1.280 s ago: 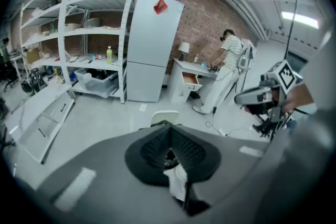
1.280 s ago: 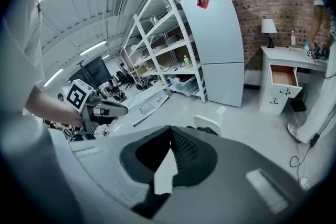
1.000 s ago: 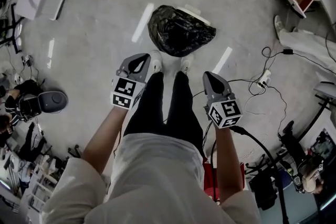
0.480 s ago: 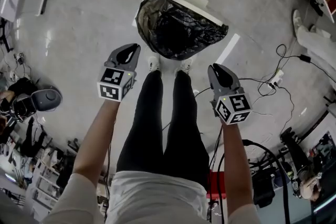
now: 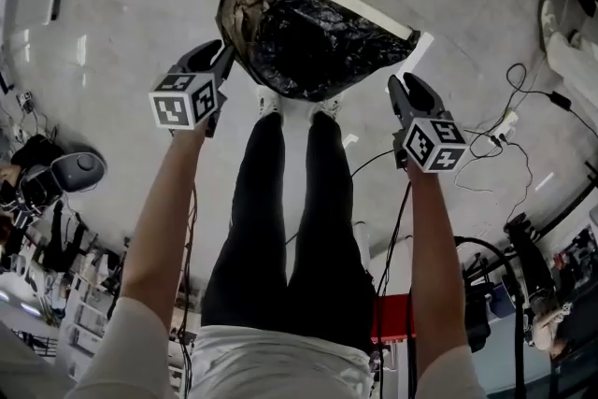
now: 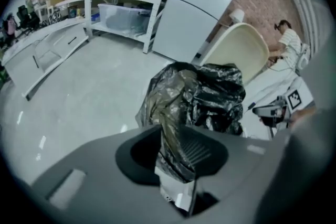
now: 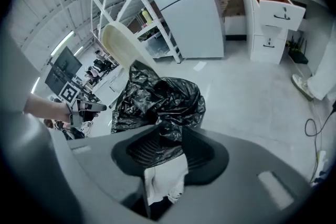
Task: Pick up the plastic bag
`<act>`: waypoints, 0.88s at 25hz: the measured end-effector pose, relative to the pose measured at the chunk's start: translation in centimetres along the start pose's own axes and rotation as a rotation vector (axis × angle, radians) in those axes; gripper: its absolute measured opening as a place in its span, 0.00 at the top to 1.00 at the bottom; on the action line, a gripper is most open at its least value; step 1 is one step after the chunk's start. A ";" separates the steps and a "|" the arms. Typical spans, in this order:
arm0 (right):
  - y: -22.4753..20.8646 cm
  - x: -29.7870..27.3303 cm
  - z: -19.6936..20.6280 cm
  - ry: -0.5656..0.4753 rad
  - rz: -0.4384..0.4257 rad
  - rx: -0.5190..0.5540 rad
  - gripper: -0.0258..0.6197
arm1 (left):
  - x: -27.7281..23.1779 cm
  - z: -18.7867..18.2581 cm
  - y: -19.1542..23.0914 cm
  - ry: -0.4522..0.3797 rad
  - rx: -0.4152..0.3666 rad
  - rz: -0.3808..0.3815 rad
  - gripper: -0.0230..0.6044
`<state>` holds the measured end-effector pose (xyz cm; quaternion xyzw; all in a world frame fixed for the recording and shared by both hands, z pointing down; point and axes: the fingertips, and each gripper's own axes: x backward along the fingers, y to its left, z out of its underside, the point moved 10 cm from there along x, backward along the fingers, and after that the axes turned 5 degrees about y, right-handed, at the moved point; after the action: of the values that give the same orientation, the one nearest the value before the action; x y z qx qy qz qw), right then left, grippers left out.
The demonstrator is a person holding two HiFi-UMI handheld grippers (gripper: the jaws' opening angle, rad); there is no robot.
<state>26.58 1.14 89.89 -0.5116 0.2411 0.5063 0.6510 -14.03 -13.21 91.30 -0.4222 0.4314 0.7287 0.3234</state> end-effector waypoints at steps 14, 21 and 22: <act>-6.6 -9.3 3.5 0.037 -0.306 -0.409 0.29 | -8.6 3.5 5.3 0.033 0.313 0.252 0.43; -5.5 -9.1 3.2 -0.010 -0.357 -0.394 0.75 | -8.6 3.3 4.7 0.018 0.268 0.170 0.95; -5.4 -8.7 3.2 -0.013 -0.326 -0.379 0.87 | -8.3 3.3 4.4 0.020 0.252 0.155 0.95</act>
<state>27.56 0.66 100.57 -0.6536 0.0519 0.4341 0.6178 -15.21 -12.99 101.16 -0.3510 0.5541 0.6874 0.3120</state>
